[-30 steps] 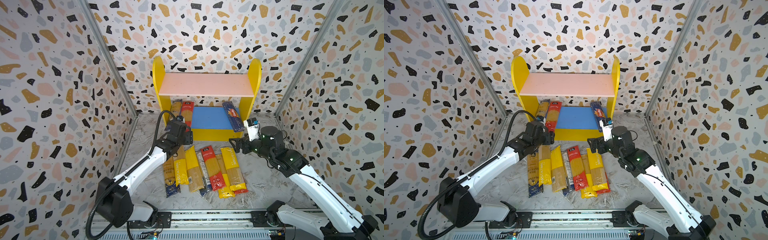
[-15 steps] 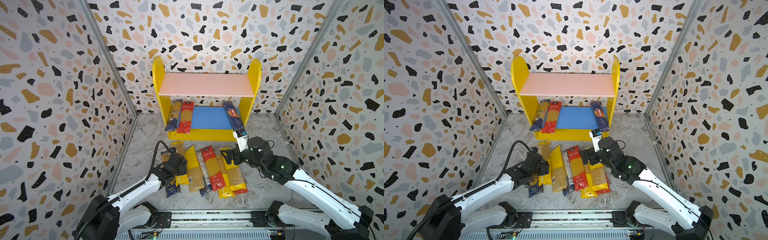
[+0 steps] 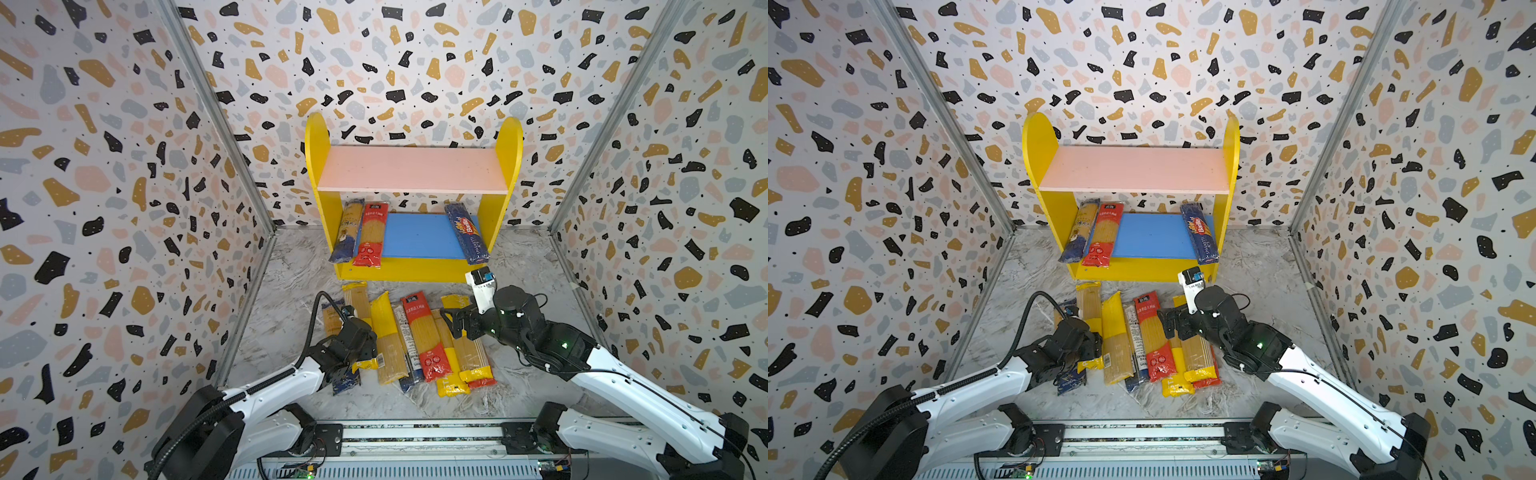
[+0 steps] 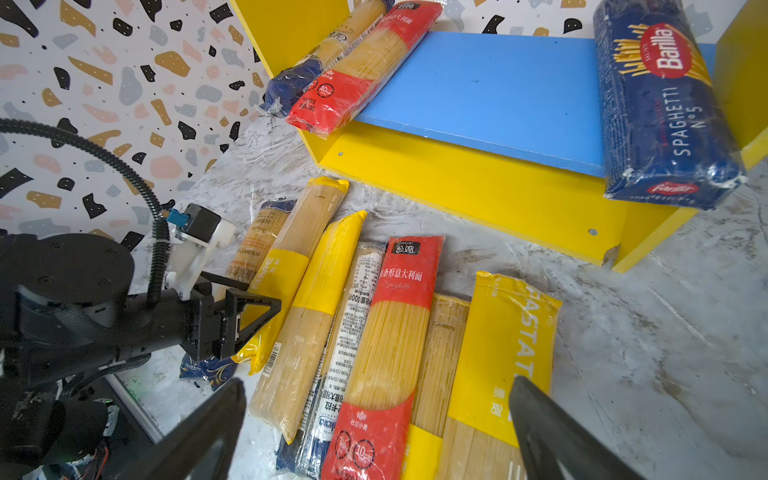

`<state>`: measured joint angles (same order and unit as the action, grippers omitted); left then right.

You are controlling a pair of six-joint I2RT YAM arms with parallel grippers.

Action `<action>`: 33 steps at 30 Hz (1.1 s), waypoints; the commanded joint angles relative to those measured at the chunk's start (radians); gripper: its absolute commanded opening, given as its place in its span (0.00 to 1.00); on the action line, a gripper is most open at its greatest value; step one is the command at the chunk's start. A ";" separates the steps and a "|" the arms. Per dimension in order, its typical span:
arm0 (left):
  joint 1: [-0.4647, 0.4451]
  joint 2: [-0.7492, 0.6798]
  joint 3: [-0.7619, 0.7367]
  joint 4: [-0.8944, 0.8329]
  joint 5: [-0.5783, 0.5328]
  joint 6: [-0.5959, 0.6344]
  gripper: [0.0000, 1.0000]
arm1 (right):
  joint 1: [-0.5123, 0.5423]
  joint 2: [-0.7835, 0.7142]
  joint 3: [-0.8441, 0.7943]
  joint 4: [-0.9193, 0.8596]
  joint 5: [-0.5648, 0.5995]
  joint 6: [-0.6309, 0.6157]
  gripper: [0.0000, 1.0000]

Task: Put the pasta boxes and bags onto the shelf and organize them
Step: 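Lower the left gripper onto the yellow PASTATIME bag with white stripes, then close the left gripper on the yellow PASTATIME bag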

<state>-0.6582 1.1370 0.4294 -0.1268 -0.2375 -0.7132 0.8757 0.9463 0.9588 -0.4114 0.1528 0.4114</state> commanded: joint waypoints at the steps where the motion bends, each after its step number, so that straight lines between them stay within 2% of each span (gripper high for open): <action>1: -0.009 0.049 0.027 0.035 -0.019 -0.012 0.78 | 0.005 -0.026 0.005 0.005 0.022 0.003 0.99; 17: -0.015 0.320 0.039 0.110 -0.020 -0.010 0.73 | 0.003 -0.055 -0.034 0.011 0.043 -0.021 0.99; 23: -0.015 0.367 -0.002 0.151 -0.002 -0.014 0.56 | 0.003 -0.064 -0.029 0.000 0.056 -0.033 0.99; 29: -0.015 0.311 -0.038 0.116 -0.022 -0.009 0.39 | 0.003 -0.058 -0.028 -0.003 0.056 -0.034 0.99; 33: -0.015 0.225 -0.047 0.068 -0.035 -0.006 0.19 | 0.002 -0.048 -0.025 0.004 0.051 -0.032 0.99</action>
<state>-0.6678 1.3777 0.4313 0.1146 -0.3103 -0.7460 0.8757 0.9043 0.9207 -0.4114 0.1936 0.3904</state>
